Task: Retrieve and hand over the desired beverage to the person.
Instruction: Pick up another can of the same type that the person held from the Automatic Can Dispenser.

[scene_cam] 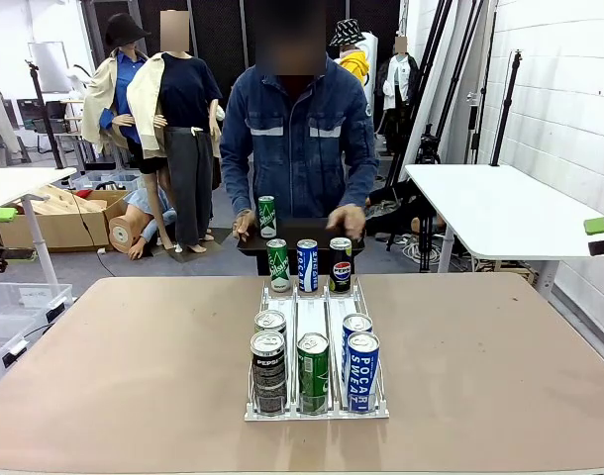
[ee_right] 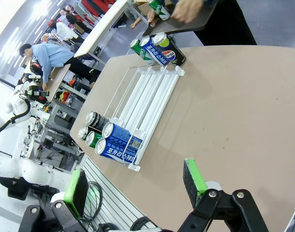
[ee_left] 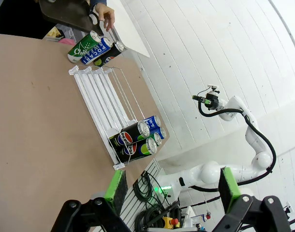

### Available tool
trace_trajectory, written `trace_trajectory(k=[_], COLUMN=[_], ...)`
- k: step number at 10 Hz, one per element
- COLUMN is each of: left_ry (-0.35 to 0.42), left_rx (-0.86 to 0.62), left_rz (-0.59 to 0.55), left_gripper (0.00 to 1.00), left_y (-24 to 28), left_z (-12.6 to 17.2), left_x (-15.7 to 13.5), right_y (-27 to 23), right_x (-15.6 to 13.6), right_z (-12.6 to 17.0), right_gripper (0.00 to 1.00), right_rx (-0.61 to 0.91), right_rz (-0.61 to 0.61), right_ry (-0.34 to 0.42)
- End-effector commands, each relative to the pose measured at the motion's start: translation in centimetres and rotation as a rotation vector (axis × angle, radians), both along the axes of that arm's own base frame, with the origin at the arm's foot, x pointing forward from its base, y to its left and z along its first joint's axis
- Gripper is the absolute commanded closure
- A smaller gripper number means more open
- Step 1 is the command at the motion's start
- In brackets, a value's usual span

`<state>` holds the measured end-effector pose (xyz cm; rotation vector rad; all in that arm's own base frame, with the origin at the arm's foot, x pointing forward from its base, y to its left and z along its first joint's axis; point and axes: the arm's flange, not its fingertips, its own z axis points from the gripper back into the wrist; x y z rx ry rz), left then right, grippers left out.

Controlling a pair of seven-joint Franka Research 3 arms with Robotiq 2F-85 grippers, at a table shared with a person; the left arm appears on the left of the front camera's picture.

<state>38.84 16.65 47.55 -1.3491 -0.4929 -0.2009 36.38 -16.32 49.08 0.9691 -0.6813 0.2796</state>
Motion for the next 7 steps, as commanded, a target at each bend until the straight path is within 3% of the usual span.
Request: trace_trajectory(k=[1, 7], left_ry=[-0.002, -0.002], left_rx=[-0.001, -0.001], left_rz=[0.002, 0.002], left_gripper=[0.00, 0.00], left_y=[0.08, 0.08], left_z=[-0.01, -0.01], left_x=[-0.15, -0.15], right_y=[0.04, 0.04], right_x=[0.00, 0.00], right_z=[0.10, 0.10], right_gripper=[0.00, 0.00], right_rx=[0.008, 0.008], right_rz=[0.000, 0.000], right_ry=[0.000, 0.000])
